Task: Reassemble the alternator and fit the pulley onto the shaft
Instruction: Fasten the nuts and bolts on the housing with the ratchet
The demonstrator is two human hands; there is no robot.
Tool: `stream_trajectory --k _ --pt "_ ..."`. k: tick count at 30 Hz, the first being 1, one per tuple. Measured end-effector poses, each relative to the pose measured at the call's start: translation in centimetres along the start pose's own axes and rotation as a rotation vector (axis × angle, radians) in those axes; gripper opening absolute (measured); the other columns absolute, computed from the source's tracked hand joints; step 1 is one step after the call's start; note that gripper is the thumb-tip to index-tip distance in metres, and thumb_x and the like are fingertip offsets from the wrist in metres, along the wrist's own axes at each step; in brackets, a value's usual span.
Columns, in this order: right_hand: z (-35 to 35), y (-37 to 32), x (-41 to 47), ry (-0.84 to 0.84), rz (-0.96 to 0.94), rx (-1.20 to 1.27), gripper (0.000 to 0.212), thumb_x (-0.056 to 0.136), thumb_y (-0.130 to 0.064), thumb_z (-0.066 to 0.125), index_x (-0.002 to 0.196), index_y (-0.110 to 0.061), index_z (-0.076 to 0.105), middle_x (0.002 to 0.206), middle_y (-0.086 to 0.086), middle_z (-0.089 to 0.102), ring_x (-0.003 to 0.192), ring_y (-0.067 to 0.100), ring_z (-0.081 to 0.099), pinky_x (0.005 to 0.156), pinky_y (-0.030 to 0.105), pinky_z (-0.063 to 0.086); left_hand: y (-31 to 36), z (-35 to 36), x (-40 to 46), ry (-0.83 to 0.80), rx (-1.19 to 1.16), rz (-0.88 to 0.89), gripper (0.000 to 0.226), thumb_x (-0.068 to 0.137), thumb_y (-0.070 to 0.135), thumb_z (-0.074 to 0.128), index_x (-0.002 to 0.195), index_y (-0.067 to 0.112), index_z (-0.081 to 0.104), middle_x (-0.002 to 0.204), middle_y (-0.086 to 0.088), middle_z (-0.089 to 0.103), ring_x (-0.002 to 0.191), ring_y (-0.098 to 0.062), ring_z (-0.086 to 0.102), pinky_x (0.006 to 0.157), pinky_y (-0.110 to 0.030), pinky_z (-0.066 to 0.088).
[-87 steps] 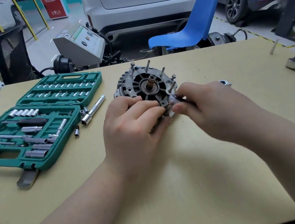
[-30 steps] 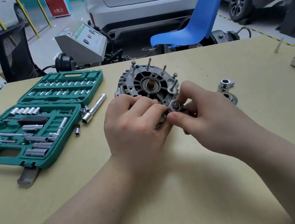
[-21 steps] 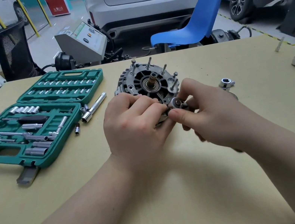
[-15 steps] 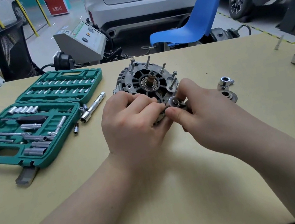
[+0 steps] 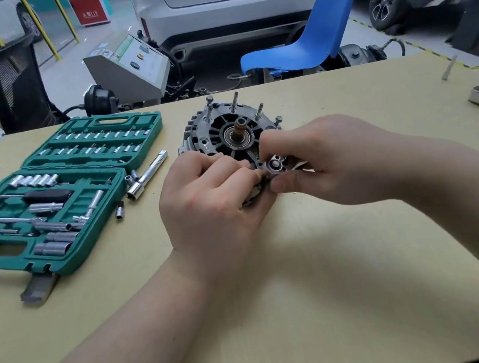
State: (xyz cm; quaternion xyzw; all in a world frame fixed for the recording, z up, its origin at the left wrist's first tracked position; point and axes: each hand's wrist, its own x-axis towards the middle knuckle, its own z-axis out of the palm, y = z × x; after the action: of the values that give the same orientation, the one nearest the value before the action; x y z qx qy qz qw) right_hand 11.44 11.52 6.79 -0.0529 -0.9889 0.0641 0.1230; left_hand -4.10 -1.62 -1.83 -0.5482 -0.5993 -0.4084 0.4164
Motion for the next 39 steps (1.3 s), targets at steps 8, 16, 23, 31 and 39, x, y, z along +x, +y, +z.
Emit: stream_trajectory --k 8,16,23,31,39 --pt "1.6 -1.6 -0.9 0.072 0.14 0.056 0.035 0.1 -0.044 0.056 0.089 -0.034 0.024 0.06 -0.004 0.045 0.058 0.019 0.044 0.049 0.036 0.029 0.0 0.0 -0.4 -0.015 -0.01 -0.028 0.025 0.094 0.04 0.086 0.081 0.018 0.084 0.089 0.005 0.08 0.078 -0.032 0.068 0.068 -0.041 0.056" --pt "2.4 -4.3 -1.2 0.172 0.291 0.047 0.038 0.099 -0.046 0.052 0.086 -0.035 0.018 0.059 -0.008 0.04 0.059 0.029 0.045 0.047 0.033 0.022 -0.3 -0.4 -0.6 -0.043 -0.105 -0.067 0.019 0.096 0.03 0.085 0.086 0.014 0.086 0.091 0.0 0.081 0.083 -0.035 0.069 0.079 -0.045 0.059" --pt "3.7 -5.7 -1.2 0.295 0.419 0.082 0.031 0.1 -0.051 0.048 0.091 -0.031 0.026 0.067 -0.004 0.047 0.068 0.036 0.05 0.049 0.036 0.027 -0.5 -0.4 -0.7 -0.034 -0.132 -0.055 0.012 0.095 0.021 0.085 0.087 0.012 0.087 0.093 -0.002 0.082 0.084 -0.038 0.069 0.082 -0.043 0.059" --pt "1.3 -3.9 -2.1 0.42 0.299 0.531 0.028 0.088 -0.051 0.068 0.094 -0.026 0.056 0.062 -0.004 0.059 0.052 0.01 0.046 0.051 0.03 0.036 -2.7 -1.5 0.0 -0.139 -0.215 0.062 0.021 0.094 0.034 0.089 0.094 0.013 0.088 0.102 0.002 0.082 0.09 -0.033 0.073 0.091 -0.038 0.058" --pt "1.0 0.8 -0.5 0.789 0.35 0.553 0.018 0.083 -0.028 0.084 0.088 -0.018 0.07 0.068 0.008 0.064 0.061 0.03 0.055 0.058 0.039 0.048 -7.5 -3.8 -0.1 -0.257 -0.337 -0.121 0.011 0.091 0.023 0.083 0.1 0.016 0.081 0.128 -0.005 0.069 0.122 -0.034 0.056 0.108 -0.044 0.041"
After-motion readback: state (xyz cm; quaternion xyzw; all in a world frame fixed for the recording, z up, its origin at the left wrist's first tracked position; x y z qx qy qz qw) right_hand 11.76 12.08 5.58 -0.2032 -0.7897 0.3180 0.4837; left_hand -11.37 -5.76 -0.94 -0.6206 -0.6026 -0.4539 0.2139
